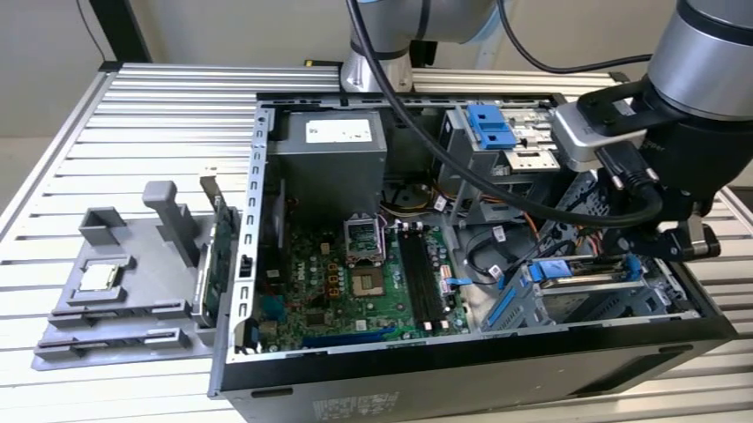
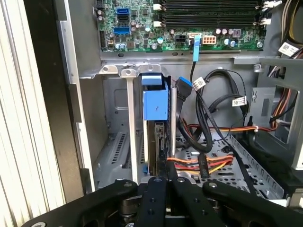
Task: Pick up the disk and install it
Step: 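Insert the first disk wire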
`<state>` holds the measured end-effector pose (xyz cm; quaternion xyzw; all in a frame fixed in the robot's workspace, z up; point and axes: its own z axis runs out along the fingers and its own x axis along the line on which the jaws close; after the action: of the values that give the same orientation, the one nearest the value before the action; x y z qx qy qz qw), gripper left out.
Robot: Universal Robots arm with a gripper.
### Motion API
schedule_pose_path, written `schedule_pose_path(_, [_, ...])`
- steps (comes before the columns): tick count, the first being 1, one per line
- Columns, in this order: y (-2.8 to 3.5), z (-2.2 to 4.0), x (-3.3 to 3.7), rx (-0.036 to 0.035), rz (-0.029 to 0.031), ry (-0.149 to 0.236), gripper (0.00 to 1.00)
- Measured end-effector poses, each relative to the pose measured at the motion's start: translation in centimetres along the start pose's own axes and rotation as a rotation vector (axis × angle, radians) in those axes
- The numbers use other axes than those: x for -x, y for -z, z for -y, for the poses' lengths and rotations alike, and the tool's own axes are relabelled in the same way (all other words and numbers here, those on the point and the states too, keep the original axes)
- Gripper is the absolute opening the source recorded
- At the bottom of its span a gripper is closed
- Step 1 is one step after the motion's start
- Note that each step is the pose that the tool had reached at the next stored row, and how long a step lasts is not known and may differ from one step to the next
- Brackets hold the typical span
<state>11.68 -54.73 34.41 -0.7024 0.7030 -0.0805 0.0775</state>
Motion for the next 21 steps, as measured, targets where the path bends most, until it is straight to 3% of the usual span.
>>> schedule_pose_path(5, [-0.15,0.41,-0.41,0.0011,0.0003,0.0,0.0])
schedule_pose_path(21, [-0.59,0.1,-0.42,0.0011,0.0002,0.0,0.0])
